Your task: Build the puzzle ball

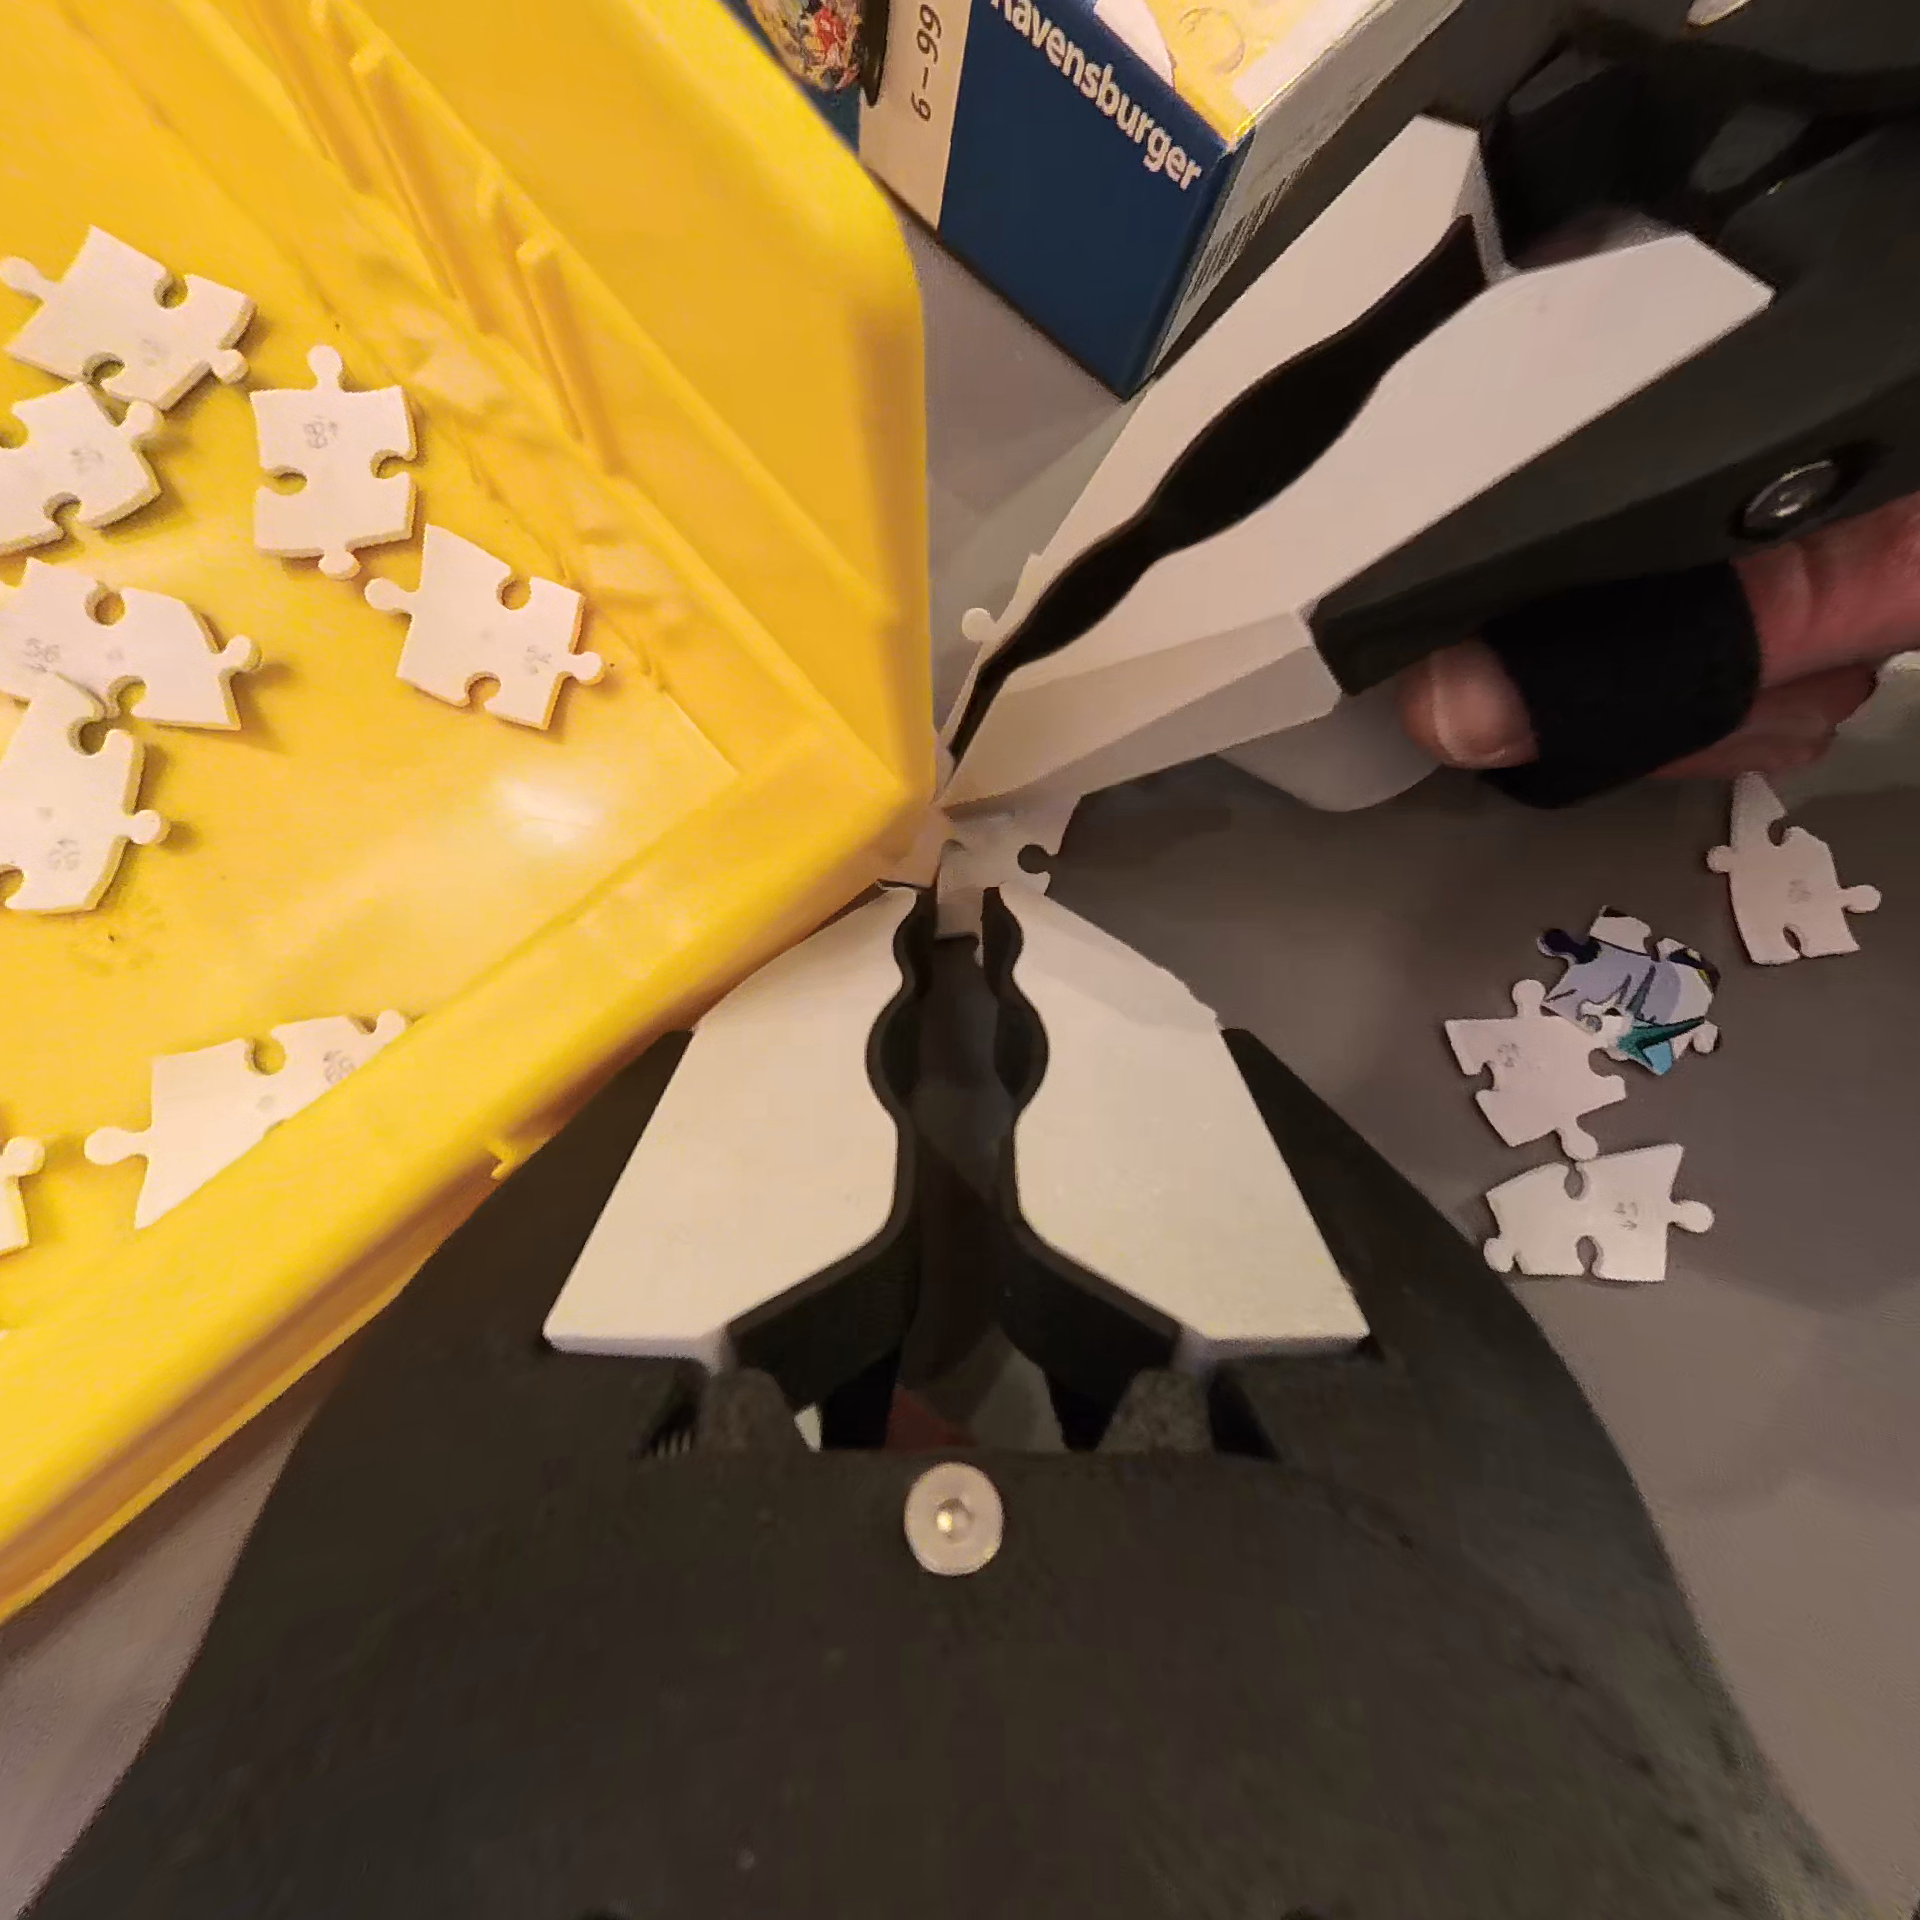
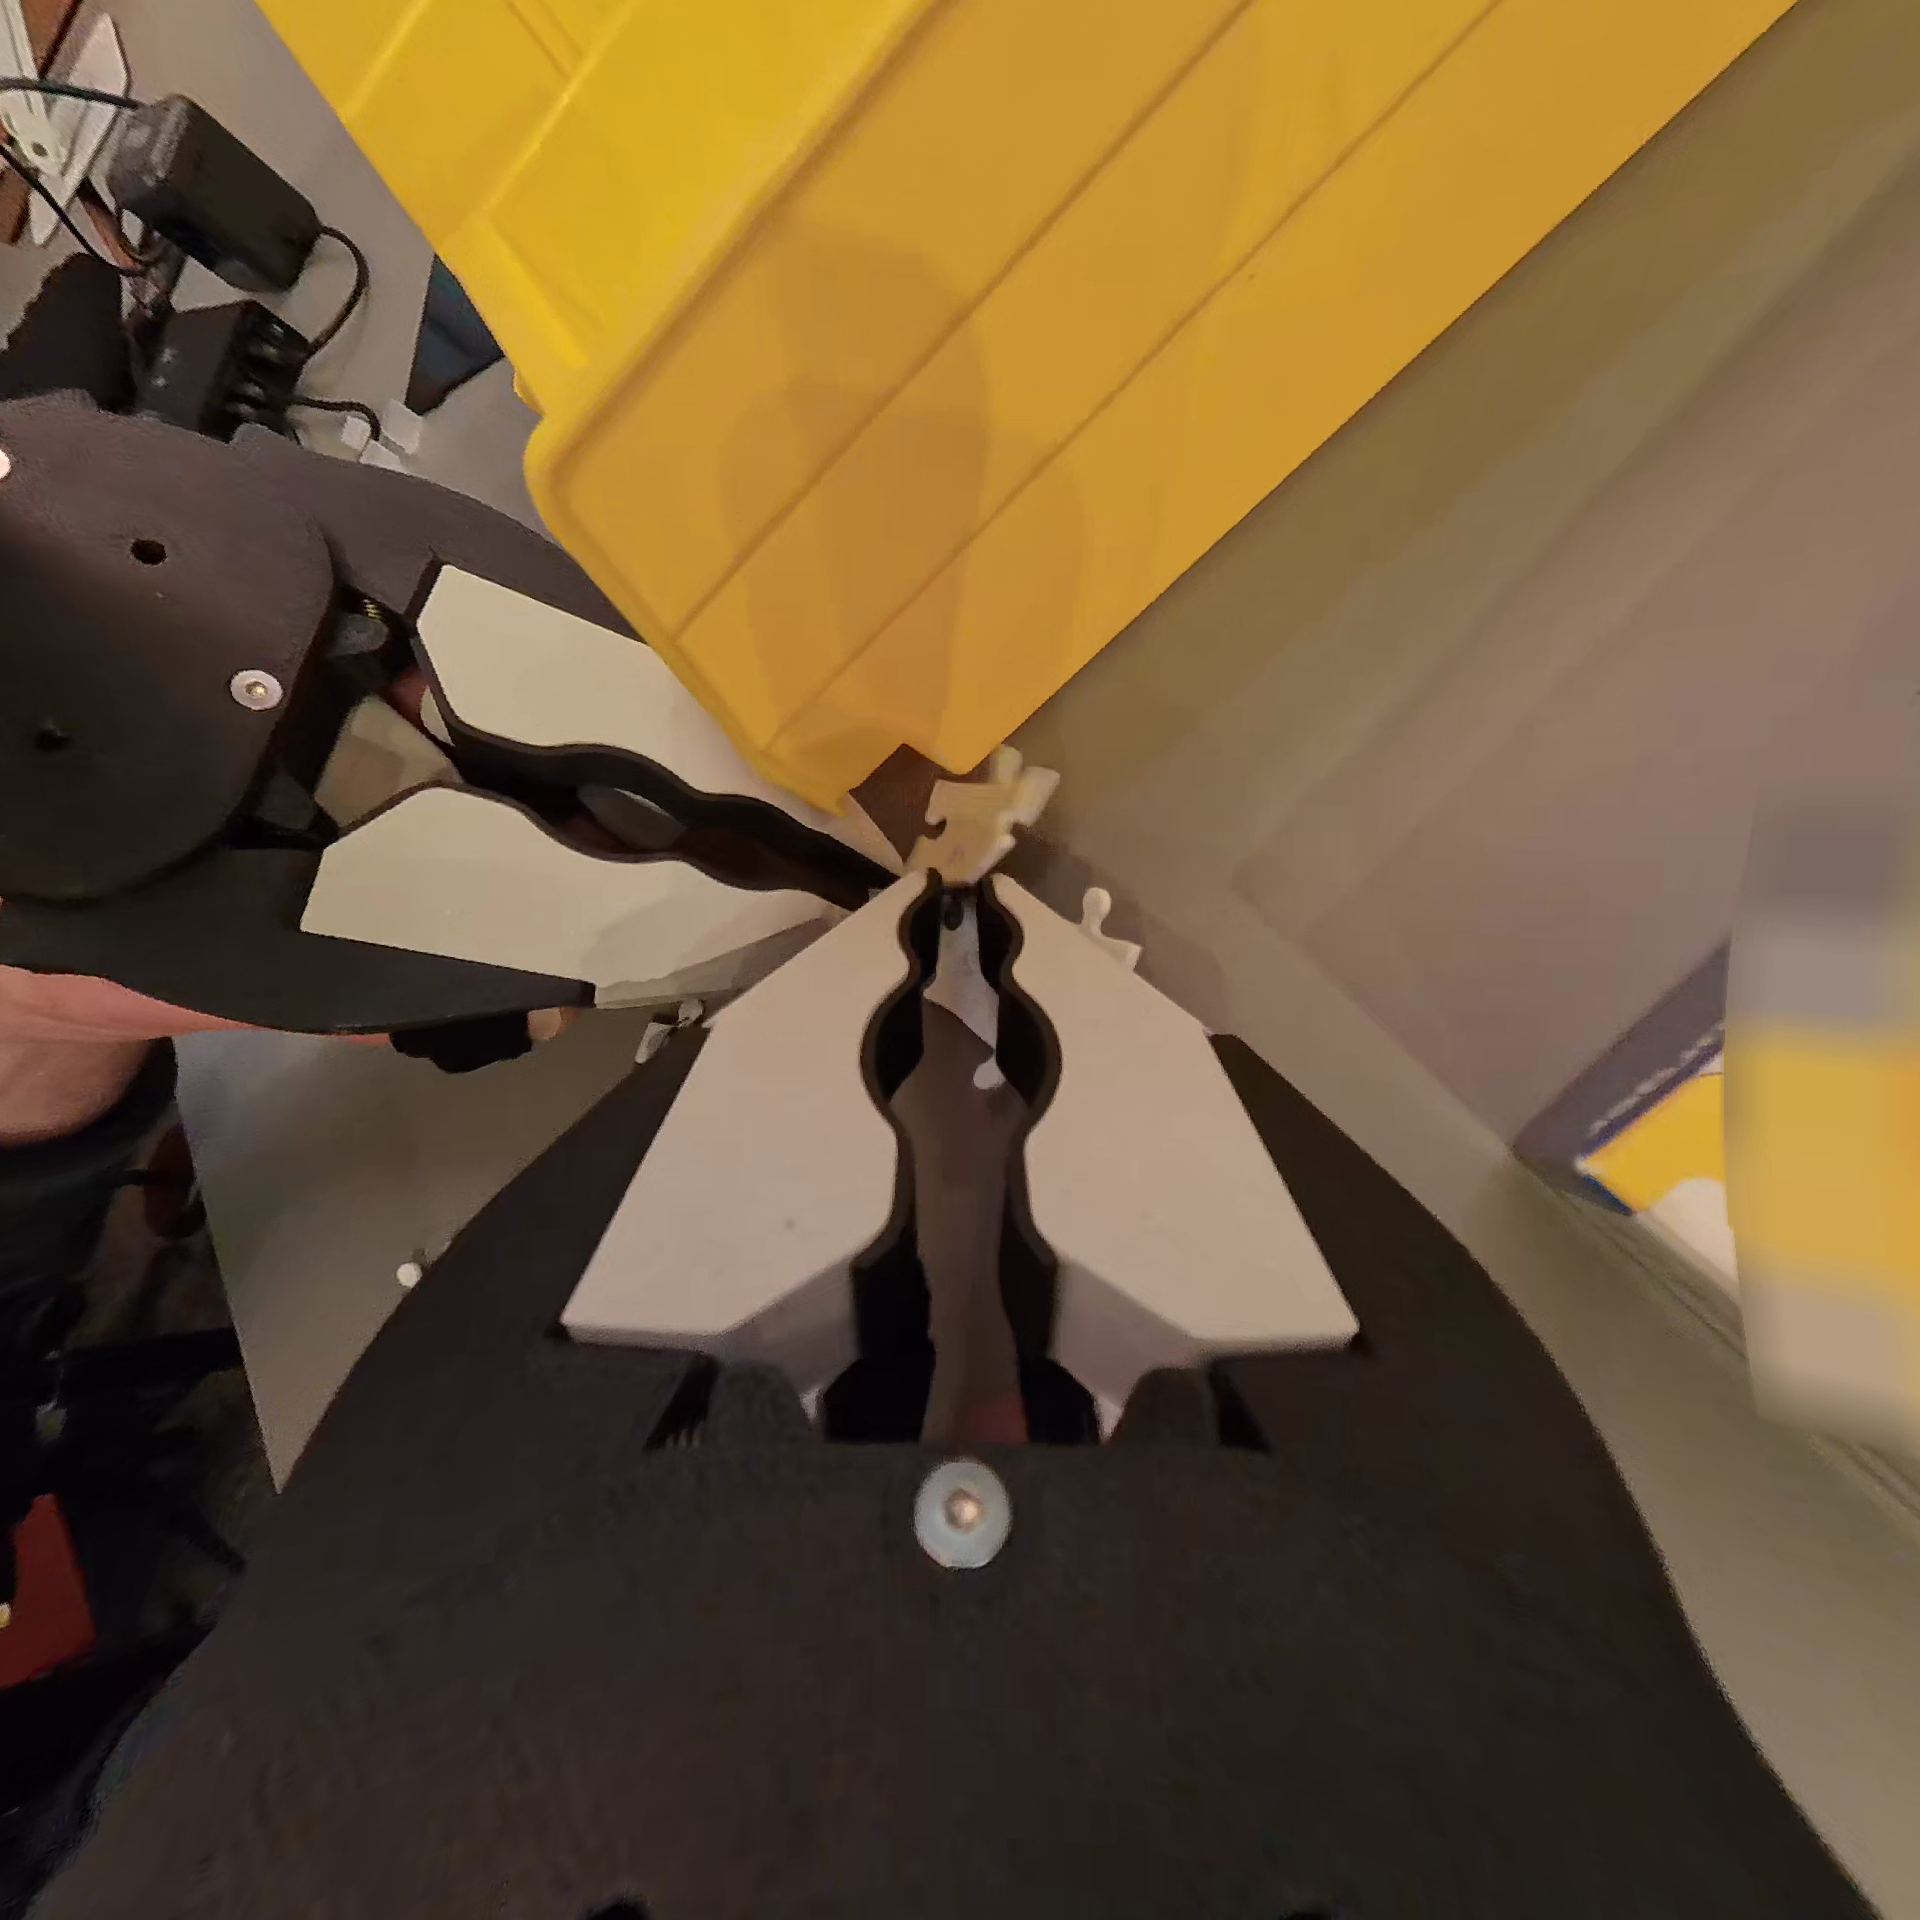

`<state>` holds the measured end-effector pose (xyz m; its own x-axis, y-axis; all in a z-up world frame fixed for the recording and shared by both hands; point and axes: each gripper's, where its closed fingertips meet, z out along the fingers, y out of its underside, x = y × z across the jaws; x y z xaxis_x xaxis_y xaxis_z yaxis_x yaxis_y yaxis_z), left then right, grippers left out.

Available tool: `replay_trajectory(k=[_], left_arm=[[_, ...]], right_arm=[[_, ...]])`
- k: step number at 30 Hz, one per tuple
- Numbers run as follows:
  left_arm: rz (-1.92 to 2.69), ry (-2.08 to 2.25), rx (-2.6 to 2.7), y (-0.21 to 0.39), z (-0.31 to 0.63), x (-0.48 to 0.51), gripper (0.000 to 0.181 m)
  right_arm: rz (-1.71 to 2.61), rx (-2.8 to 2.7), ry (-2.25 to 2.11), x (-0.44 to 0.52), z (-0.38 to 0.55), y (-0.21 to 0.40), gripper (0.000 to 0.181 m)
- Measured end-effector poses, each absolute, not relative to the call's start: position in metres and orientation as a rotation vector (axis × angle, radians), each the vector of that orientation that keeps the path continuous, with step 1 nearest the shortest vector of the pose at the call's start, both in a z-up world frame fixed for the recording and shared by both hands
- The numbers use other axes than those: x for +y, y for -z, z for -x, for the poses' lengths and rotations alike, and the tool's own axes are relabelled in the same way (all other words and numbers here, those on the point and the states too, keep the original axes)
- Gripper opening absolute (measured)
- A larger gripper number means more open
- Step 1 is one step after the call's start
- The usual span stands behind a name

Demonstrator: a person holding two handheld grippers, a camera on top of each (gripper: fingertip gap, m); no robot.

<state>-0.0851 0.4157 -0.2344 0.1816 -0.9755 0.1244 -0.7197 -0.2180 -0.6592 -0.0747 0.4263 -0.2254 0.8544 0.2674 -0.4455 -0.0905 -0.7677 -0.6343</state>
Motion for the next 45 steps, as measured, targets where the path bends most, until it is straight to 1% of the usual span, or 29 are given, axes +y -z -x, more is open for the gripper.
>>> replay_trajectory(k=[1, 7, 8, 11, 14, 18, 30, 35, 45], left_arm=[[2.006, 0.746, 1.589, 0.234, 0.085, 0.416, 0.009], [2.002, 0.744, 1.601, 0.235, 0.084, 0.415, 0.009], [2.002, 0.744, 1.601, 0.234, 0.084, 0.415, 0.009], [2.001, 0.748, 1.6, 0.234, 0.083, 0.415, 0.009], [2.003, 0.75, 1.6, 0.234, 0.082, 0.416, 0.009], [2.008, 0.751, 1.596, 0.234, 0.083, 0.416, 0.009], [2.006, 0.722, 1.574, 0.234, 0.082, 0.417, 0.01], [1.939, 0.701, 1.566, 0.224, 0.081, 0.407, 0.011], [1.893, 0.497, 1.625, 0.233, 0.08, 0.408, 0.01]], right_arm=[[2.35, -0.136, -0.685, 0.426, 0.074, 0.225, 0.008], [2.353, -0.217, -0.571, 0.422, 0.063, 0.219, 0.012], [2.35, -0.242, -0.547, 0.421, 0.06, 0.216, 0.011], [2.321, -0.356, -0.504, 0.418, 0.06, 0.205, 0.0], [2.322, -0.461, -0.55, 0.418, 0.074, 0.207, 0.0], [2.357, -0.54, -0.465, 0.427, 0.075, 0.226, 0.0], [2.385, -0.577, -0.462, 0.422, 0.07, 0.231, 0.0], [2.386, -0.547, -0.485, 0.418, 0.073, 0.232, 0.0], [2.416, -0.486, -0.572, 0.412, 0.073, 0.231, 0.0]])
